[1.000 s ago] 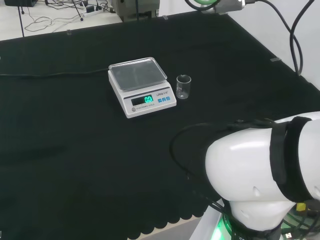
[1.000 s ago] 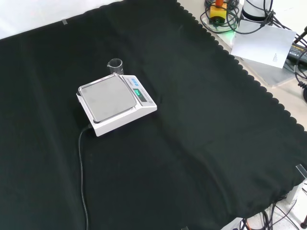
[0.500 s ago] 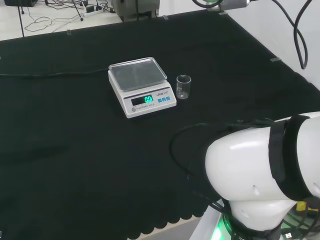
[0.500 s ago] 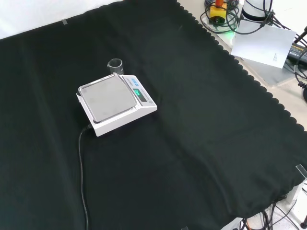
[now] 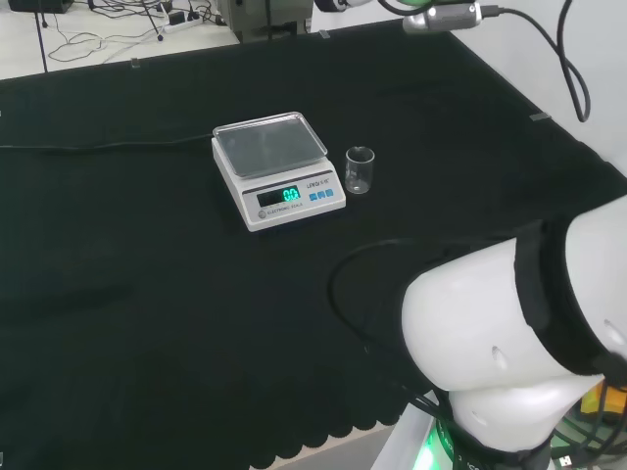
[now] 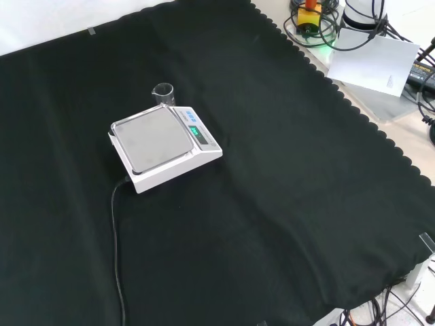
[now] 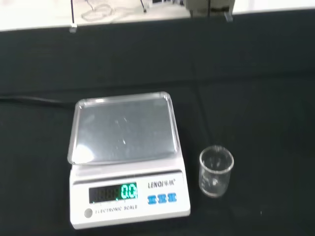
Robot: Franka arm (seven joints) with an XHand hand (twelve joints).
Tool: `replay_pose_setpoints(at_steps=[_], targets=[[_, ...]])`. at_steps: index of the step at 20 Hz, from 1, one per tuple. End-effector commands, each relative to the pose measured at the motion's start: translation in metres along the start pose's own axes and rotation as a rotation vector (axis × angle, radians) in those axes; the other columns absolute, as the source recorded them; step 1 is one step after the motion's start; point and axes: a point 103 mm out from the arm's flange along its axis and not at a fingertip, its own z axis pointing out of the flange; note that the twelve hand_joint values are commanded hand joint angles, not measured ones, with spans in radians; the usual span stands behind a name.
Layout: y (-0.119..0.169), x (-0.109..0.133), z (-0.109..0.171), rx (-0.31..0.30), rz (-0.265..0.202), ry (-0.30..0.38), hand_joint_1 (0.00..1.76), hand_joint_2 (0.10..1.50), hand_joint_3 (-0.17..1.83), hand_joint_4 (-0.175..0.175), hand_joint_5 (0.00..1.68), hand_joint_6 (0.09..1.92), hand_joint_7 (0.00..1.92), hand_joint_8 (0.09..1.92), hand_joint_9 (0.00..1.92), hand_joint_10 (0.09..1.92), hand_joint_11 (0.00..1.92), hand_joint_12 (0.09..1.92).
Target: Pick up the beaker.
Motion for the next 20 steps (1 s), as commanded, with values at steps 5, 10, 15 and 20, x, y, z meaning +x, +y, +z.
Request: replay_pose_setpoints(at_steps=[5, 10, 15, 20], targets=[[0.066, -0.025, 0.07, 0.092, 0.008, 0.038, 0.36, 0.97, 0.14, 0.021, 0.26, 0.09, 0.15, 0.66, 0.25, 0.83, 0.0, 1.4], [0.083, -0.024, 0.11, 0.116, -0.004, 0.055, 0.4, 0.96, 0.14, 0.015, 0.29, 0.09, 0.18, 0.66, 0.28, 0.82, 0.0, 1.42], [0.097, -0.027, 0.144, 0.106, 0.004, 0.025, 0.48, 0.94, 0.14, 0.009, 0.33, 0.09, 0.21, 0.66, 0.3, 0.81, 0.0, 1.44], [0.111, -0.031, 0.168, 0.148, 0.007, 0.025, 0.52, 0.93, 0.14, 0.006, 0.34, 0.09, 0.22, 0.66, 0.31, 0.81, 0.0, 1.46]])
